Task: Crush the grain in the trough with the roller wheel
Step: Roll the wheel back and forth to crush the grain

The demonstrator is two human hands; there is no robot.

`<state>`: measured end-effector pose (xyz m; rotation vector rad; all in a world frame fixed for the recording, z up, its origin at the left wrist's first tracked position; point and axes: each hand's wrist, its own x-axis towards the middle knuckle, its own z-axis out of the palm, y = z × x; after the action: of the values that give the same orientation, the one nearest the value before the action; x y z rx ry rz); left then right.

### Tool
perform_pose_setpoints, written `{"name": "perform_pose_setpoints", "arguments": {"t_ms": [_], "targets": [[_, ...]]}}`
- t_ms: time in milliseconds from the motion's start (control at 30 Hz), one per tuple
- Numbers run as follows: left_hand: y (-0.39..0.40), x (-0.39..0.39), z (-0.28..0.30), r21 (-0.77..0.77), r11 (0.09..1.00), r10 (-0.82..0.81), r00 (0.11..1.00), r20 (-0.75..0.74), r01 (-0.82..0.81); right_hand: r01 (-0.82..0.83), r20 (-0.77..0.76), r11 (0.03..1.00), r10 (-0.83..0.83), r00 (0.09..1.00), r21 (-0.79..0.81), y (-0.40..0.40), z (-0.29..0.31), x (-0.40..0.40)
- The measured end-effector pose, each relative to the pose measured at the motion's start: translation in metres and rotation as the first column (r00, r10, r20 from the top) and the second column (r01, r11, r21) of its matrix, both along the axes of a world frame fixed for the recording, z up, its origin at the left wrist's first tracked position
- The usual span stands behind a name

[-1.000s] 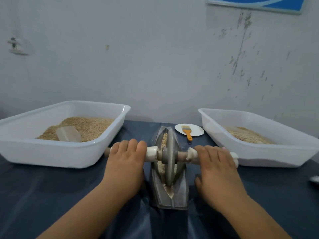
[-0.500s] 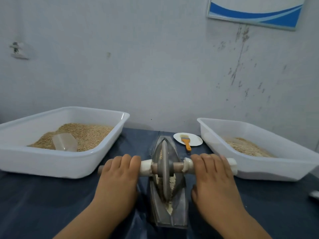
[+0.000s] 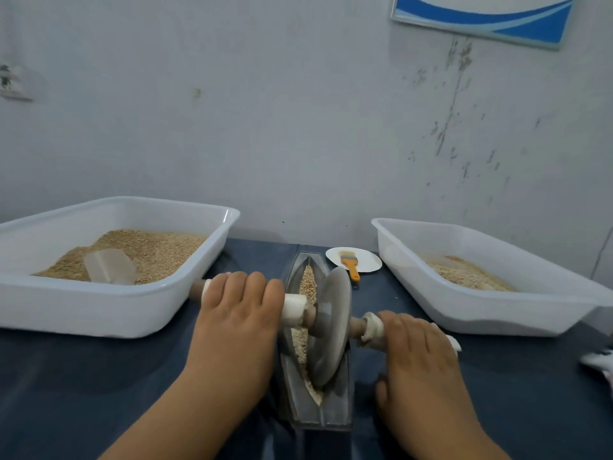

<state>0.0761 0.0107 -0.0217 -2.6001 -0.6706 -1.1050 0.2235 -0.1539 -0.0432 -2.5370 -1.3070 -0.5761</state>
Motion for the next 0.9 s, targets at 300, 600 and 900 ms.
{"name": "perform_pose_setpoints", "arguments": {"t_ms": [300, 600, 900], "targets": [[0.015, 0.023, 0.011, -0.064, 0.980, 0.168, 0.957, -0.234, -0.188, 0.048, 0.006, 0.991, -0.048, 0.999, -0.122, 0.029, 0.019, 0.013], [0.016, -0.004, -0.015, -0.030, 0.995, 0.091, 0.994, -0.055, -0.093, 0.006, 0.074, 0.999, -0.003, 0.997, -0.046, 0.022, 0.016, 0.002], [0.010, -0.005, -0.021, -0.070, 0.995, 0.063, 0.998, -0.024, -0.065, 0.014, 0.123, 1.000, -0.015, 0.992, 0.008, 0.020, 0.013, -0.007]]}}
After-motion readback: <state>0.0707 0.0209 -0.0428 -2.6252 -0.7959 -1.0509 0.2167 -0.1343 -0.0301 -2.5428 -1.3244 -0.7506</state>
